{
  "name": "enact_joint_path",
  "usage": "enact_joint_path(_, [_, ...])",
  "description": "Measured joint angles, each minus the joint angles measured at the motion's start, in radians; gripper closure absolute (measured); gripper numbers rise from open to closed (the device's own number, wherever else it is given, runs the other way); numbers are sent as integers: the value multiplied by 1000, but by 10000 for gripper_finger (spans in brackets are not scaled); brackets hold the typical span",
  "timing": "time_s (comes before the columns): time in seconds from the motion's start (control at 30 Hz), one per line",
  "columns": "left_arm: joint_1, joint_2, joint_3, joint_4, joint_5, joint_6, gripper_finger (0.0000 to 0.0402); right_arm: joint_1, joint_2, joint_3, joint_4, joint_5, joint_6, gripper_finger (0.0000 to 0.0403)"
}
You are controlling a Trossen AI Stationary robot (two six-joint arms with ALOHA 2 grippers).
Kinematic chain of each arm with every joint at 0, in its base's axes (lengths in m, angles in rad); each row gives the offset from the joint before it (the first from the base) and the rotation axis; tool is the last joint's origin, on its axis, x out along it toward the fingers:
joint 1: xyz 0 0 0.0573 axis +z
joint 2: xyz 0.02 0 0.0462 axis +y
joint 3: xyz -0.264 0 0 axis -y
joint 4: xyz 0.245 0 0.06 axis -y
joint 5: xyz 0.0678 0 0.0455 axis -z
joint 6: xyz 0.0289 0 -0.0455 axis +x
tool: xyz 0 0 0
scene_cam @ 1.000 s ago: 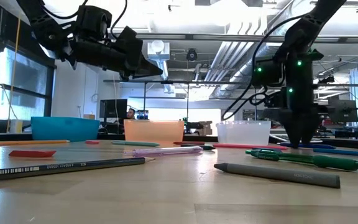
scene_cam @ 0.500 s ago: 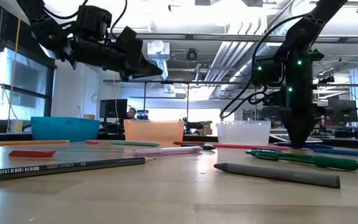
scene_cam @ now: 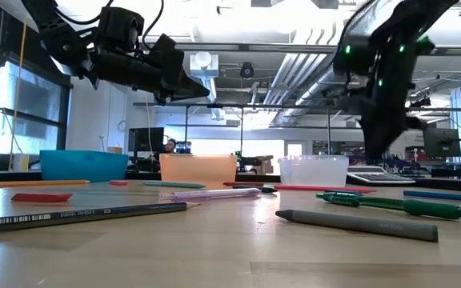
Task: Sort crayons/erasers/pens/pencils in bins
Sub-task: Put the blue pen into the transparent bin
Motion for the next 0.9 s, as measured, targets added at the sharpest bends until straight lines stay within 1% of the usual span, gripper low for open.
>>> enact_joint_path(0.17, [0, 0, 0, 0, 0, -8, 394, 46, -71, 78, 70, 58, -2, 393])
enact_joint_path(0.3, [0, 0, 0, 0, -13, -8, 394, 39, -38, 196, 113, 157, -77, 393])
enact_joint_path(0.37, [0, 0, 0, 0, -20, -8, 394, 5, 10, 262, 111, 187, -130, 393])
enact_joint_path(0.43, [0, 0, 0, 0, -23, -8, 394, -37, 76, 335, 110, 190, -191, 393])
enact_joint_path(0.57, [0, 0, 0, 0, -23, -8, 394, -136, 246, 470, 68, 182, -306, 393])
enact_joint_path(0.63, [0, 0, 0, 0, -23, -8, 394, -186, 338, 522, 43, 155, -357, 393])
enact_joint_path(0.77, [0, 0, 0, 0, -23, -8, 394, -259, 493, 599, -9, 136, -405, 393])
enact_joint_path(0.9, [0, 0, 0, 0, -23, -8, 394, -294, 600, 640, -51, 112, -412, 393])
